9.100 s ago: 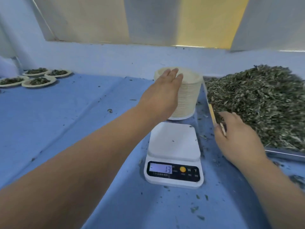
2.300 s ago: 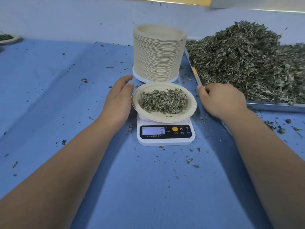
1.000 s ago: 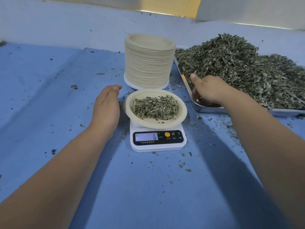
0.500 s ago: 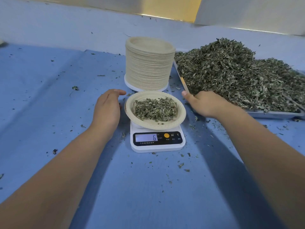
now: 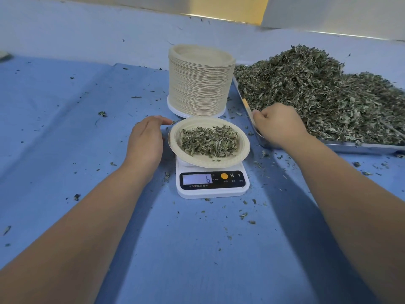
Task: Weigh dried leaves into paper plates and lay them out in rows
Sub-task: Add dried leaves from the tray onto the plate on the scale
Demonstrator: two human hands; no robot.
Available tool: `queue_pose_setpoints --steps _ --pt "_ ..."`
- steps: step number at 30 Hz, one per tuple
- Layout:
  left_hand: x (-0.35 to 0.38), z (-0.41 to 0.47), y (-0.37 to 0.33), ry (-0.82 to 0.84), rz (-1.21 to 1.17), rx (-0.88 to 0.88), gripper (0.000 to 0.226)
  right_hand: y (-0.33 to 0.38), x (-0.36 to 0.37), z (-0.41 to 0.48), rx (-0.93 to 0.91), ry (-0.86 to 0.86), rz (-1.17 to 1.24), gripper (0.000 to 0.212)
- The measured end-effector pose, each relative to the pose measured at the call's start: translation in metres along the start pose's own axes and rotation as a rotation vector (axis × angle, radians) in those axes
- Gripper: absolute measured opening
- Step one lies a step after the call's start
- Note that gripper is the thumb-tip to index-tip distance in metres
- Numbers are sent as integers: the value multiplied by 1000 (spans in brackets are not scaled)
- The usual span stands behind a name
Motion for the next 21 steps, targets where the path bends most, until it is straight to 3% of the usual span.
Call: queue_pose_setpoints --steps 7,11,15,19,21 --pt "2 -3 -5 14 4 69 37 88 -28 25 -201 -136 253 59" --pt "2 -2 -5 17 -24 64 38 151 -19 32 -364 -7 256 51" --pt "1 -1 -5 14 -4 86 38 174 12 23 -469 232 133 23" --pt "0 -1 -6 0 5 80 35 165 5 17 -441 188 236 25" --pt "2 -3 -8 1 18 88 33 160 -2 12 -438 150 229 36"
Point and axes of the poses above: each hand's wrist, its own z-axis towards the middle knuckle, its own x-axis out of the palm, y = z × x, the point moved 10 cm from there along z, towards the middle knuckle, and after that the axes turned 11 degrees about -x, right-handed, at the moved point
